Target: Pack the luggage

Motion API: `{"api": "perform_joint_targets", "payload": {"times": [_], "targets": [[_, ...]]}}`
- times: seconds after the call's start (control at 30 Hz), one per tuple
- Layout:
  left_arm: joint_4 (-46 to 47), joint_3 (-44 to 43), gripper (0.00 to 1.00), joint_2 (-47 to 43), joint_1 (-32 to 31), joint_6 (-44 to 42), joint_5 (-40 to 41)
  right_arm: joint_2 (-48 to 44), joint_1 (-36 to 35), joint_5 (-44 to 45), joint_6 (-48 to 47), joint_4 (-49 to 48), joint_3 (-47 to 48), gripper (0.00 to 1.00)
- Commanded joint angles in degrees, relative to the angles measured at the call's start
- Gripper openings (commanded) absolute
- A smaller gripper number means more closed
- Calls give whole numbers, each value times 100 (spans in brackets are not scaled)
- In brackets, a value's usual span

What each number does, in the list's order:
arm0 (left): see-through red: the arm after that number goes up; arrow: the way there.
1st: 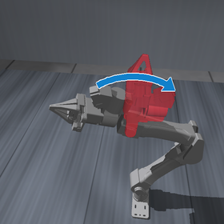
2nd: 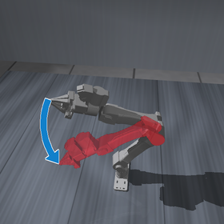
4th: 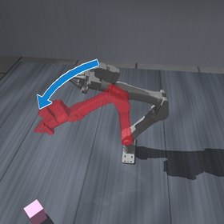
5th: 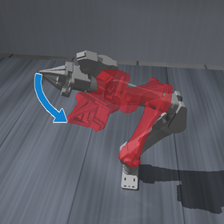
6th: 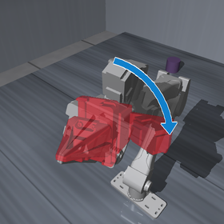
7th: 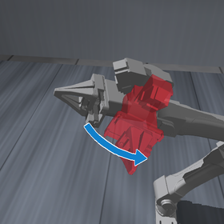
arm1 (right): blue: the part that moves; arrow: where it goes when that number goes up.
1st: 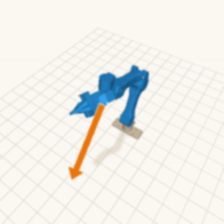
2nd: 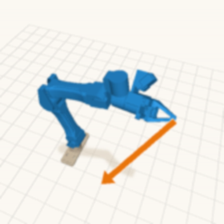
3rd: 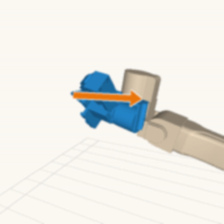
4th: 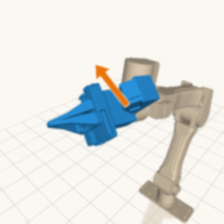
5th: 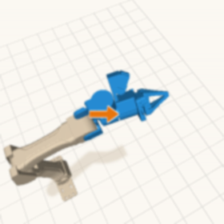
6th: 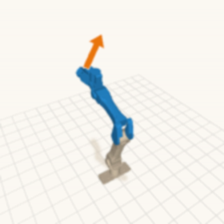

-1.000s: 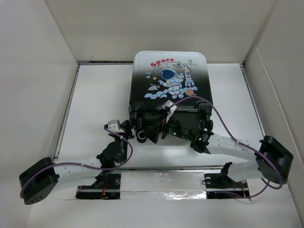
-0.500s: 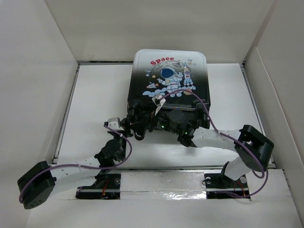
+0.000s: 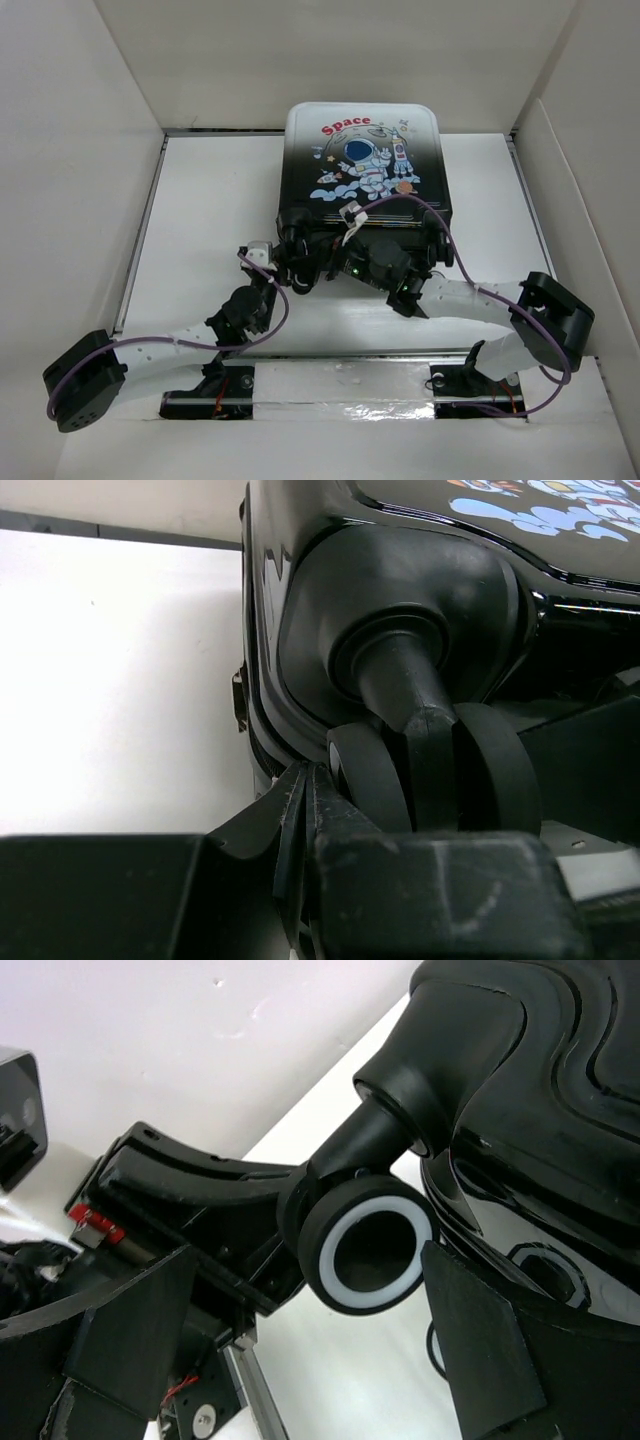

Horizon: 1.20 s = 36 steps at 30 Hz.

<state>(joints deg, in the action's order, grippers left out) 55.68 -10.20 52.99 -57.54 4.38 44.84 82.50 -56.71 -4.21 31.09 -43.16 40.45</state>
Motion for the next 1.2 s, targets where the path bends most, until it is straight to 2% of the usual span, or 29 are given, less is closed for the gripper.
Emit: {"api": "perform_joint_targets", "payload": {"times": [0.0,0.17,0.4,0.53,0.6,0.63,0.77,0.9,1.17], "targets": [[909,-554,0,36,-126,106,-1012,108,-51,26,11,27,279,100],[875,-562,0,-192,-126,256,-1267,249,63,157,545,-184,324,100],[909,-519,0,-149,-126,502,-1575,-382,63,1070,1180,-361,-853,100],[1067,-492,0,-26,-126,546,-1566,-542,2,1142,1136,-289,-977,100],[1181,-501,0,35,-126,590,-1645,-481,2,1063,1075,-796,-995,100],[1182,-527,5,44,-126,616,-1793,-393,2,871,1066,-834,-943,100],[1077,-580,15,71,-126,800,-2058,-226,55,720,890,-1238,-723,100],[1059,-466,15,44,-126,1038,-2190,-120,107,588,855,-1765,-679,100],[954,-220,12,-227,-126,1240,-2164,135,160,895,907,-2039,-415,100]]}}
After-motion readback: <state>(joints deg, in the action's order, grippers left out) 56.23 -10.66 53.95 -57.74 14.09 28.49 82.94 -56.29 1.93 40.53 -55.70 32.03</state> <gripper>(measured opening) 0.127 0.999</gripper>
